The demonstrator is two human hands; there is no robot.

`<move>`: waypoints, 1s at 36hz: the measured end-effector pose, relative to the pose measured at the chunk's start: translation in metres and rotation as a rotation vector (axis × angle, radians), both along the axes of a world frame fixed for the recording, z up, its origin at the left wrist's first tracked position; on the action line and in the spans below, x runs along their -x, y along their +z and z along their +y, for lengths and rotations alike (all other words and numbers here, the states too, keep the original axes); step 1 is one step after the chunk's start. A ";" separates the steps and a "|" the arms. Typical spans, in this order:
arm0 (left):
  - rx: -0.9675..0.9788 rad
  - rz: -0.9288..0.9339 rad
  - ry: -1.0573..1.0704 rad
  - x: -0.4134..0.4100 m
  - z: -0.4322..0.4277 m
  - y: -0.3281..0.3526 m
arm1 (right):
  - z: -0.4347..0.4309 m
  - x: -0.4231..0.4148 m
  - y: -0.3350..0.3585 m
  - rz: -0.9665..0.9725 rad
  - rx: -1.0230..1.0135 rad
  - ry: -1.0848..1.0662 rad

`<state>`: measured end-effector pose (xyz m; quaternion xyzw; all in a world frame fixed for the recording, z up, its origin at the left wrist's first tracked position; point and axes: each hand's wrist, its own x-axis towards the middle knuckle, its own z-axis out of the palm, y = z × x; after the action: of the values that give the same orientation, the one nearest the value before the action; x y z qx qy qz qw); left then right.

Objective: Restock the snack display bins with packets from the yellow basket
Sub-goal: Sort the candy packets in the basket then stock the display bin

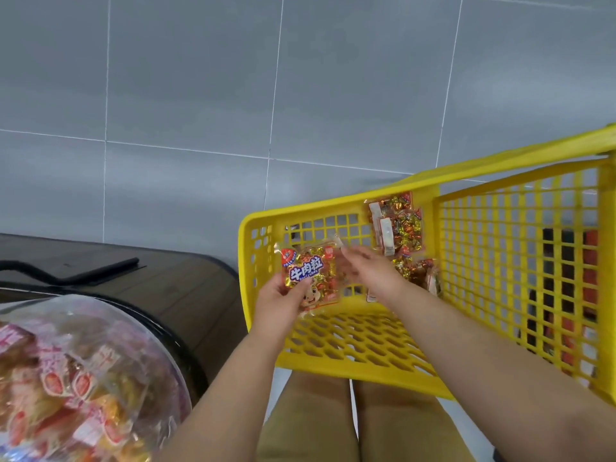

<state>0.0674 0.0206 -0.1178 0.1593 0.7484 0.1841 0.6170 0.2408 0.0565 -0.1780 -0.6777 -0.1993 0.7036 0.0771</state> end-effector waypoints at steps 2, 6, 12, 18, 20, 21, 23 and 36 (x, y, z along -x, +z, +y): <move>-0.015 0.212 -0.128 0.005 0.000 -0.005 | 0.004 0.005 -0.017 -0.237 -0.114 0.190; -0.019 0.461 -0.253 0.007 -0.002 -0.012 | 0.012 0.021 -0.049 -0.455 -0.150 0.518; -0.003 0.508 -0.239 0.002 -0.007 -0.016 | 0.009 0.028 -0.077 -0.556 -0.092 0.594; -0.010 0.464 -0.210 0.002 -0.009 -0.018 | 0.005 0.017 -0.077 -0.437 -0.191 0.666; -0.021 0.455 -0.204 0.002 -0.010 -0.018 | 0.004 0.014 -0.071 -0.403 -0.244 0.619; -0.028 0.447 -0.194 0.002 -0.010 -0.018 | 0.004 0.011 -0.066 -0.380 -0.269 0.566; -0.046 0.436 -0.174 0.002 -0.010 -0.016 | 0.003 0.003 -0.055 -0.334 -0.342 0.468; 0.321 -0.344 0.300 -0.016 0.024 0.002 | -0.007 -0.049 0.062 -0.027 -0.834 -0.045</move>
<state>0.0829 0.0446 -0.1161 -0.0867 0.6676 0.1767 0.7181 0.2901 0.0495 -0.1162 -0.6018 -0.4531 0.5517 0.3579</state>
